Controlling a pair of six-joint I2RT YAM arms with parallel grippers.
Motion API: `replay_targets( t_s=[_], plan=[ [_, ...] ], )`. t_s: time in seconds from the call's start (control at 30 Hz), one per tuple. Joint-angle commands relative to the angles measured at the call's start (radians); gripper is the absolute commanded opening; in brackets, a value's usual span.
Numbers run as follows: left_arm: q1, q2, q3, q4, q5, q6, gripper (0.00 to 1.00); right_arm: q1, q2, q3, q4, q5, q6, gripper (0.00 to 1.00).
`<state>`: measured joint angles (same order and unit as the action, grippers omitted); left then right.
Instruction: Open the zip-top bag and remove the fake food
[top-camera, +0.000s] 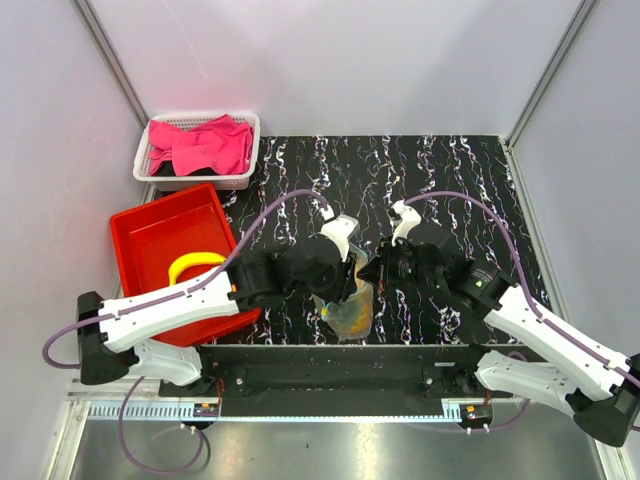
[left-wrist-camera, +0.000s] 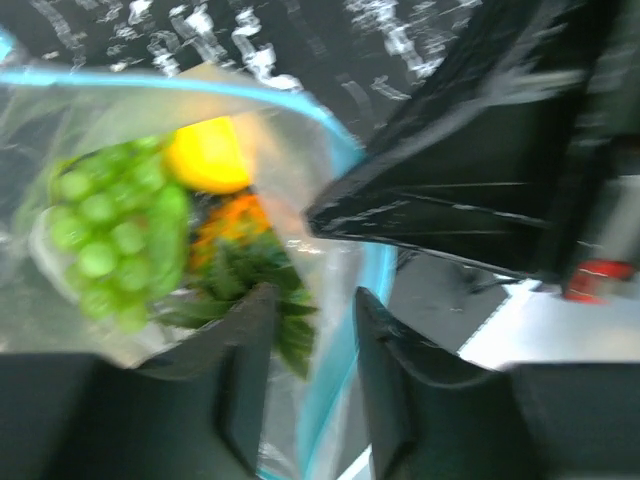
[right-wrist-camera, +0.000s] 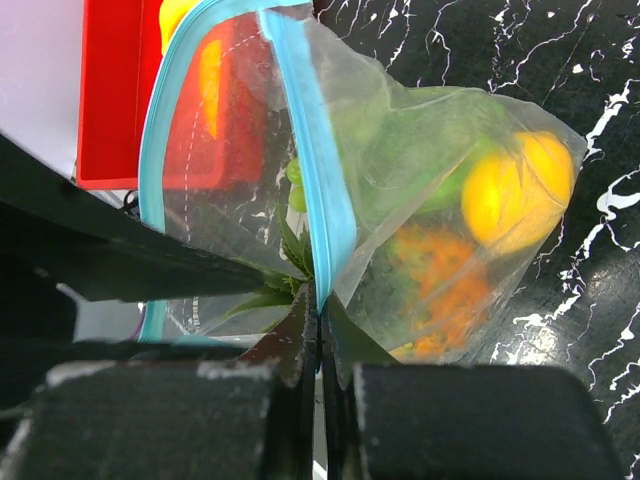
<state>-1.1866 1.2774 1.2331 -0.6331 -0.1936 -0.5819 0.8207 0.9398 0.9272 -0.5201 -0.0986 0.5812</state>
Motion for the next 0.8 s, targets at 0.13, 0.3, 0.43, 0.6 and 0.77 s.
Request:
replay_targets(
  t_s=[0.13,0.3,0.43,0.6,0.77],
  plan=[
    [-0.004,0.017,0.062,-0.059,-0.138,-0.010,0.37,0.001,-0.039,0.019,0.025,-0.024,0.002,0.00],
    [-0.004,0.049,0.072,-0.068,-0.106,-0.012,0.41,0.003,-0.036,0.022,0.025,-0.023,-0.003,0.00],
    [-0.004,0.100,0.091,-0.076,-0.044,-0.002,0.54,0.001,-0.033,0.018,0.026,-0.023,-0.006,0.00],
    [-0.002,0.115,0.065,-0.076,-0.044,-0.015,0.60,0.001,-0.033,0.021,0.026,-0.020,-0.012,0.00],
    [-0.004,0.145,0.042,-0.074,-0.043,-0.021,0.59,0.001,-0.026,0.018,0.028,-0.020,-0.017,0.00]
  ],
)
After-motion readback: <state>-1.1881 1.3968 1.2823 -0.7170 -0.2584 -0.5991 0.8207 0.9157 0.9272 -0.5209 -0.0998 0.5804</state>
